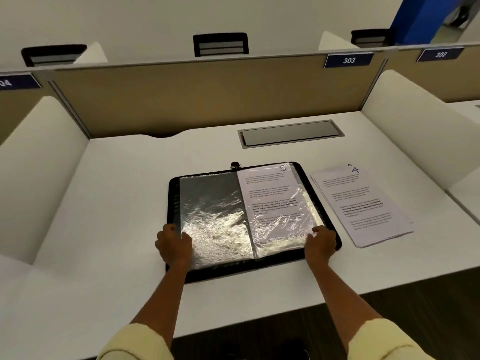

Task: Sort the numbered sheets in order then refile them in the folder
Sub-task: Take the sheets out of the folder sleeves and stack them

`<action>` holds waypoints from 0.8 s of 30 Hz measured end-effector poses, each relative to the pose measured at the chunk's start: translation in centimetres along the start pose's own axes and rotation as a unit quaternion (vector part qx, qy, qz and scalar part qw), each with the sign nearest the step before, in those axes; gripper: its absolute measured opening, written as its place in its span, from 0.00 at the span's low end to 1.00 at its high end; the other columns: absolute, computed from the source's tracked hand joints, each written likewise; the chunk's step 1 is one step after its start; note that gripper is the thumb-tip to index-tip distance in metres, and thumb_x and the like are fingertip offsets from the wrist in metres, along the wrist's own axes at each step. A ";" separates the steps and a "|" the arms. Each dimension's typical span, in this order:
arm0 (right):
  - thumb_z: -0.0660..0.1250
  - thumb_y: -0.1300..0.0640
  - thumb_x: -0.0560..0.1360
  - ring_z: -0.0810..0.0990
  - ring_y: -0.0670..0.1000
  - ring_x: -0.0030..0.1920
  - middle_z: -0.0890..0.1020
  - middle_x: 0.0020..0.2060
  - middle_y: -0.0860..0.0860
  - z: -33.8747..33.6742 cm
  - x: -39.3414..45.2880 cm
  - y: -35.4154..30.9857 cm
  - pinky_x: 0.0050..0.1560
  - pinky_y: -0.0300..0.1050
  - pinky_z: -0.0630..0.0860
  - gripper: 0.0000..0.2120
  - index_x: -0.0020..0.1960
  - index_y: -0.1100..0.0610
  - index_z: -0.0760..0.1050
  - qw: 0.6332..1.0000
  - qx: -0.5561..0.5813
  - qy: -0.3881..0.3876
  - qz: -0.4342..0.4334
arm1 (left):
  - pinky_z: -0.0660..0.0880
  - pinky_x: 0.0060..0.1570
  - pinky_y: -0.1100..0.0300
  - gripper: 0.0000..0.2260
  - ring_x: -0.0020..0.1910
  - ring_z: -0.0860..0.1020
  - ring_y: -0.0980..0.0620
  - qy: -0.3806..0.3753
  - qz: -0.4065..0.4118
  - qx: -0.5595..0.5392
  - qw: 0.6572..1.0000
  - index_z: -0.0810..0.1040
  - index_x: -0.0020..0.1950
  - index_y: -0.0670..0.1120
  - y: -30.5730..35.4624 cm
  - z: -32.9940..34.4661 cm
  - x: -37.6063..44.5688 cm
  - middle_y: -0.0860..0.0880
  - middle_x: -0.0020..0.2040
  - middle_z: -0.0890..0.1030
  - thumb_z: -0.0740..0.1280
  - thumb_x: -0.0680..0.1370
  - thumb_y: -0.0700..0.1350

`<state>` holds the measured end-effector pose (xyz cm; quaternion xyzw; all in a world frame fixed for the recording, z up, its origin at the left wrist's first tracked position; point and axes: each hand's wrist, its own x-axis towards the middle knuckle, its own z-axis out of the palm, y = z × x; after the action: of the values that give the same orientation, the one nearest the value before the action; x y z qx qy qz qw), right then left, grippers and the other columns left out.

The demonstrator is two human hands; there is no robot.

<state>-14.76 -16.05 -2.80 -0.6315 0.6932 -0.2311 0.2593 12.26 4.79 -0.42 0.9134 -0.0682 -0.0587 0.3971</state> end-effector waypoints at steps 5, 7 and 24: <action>0.65 0.73 0.73 0.81 0.62 0.48 0.82 0.46 0.64 -1.4 0.1 -0.6 0.43 0.43 0.68 0.11 0.55 0.68 0.77 0.995 0.101 0.010 0.025 | 0.72 0.54 0.45 0.15 0.58 0.72 0.39 -0.033 0.179 0.014 0.983 0.75 0.60 0.42 1.0 2.6 -1.2 0.40 0.58 0.74 0.71 0.73 0.37; 0.69 0.70 0.73 0.81 0.61 0.48 0.83 0.45 0.63 -2.1 -0.1 -0.7 0.44 0.43 0.68 0.11 0.56 0.67 0.78 0.991 0.124 0.014 0.038 | 0.73 0.55 0.48 0.14 0.57 0.73 0.41 -0.069 0.232 -0.011 0.970 0.76 0.58 0.43 1.9 4.0 -2.3 0.43 0.57 0.76 0.71 0.73 0.37; 0.67 0.58 0.79 0.85 0.51 0.37 0.86 0.40 0.54 -4.2 0.3 -0.8 0.35 0.37 0.79 0.06 0.47 0.60 0.81 0.971 0.229 -0.046 0.060 | 0.74 0.53 0.52 0.11 0.52 0.73 0.48 -0.335 0.391 -0.003 0.857 0.81 0.51 0.46 7.1 12.5 -11.2 0.48 0.50 0.77 0.77 0.70 0.44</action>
<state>-16.92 -16.42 0.93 -0.5229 0.6457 -0.3382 0.4419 -1.29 -7.07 -3.08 0.7352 -0.5486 -0.2017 0.3434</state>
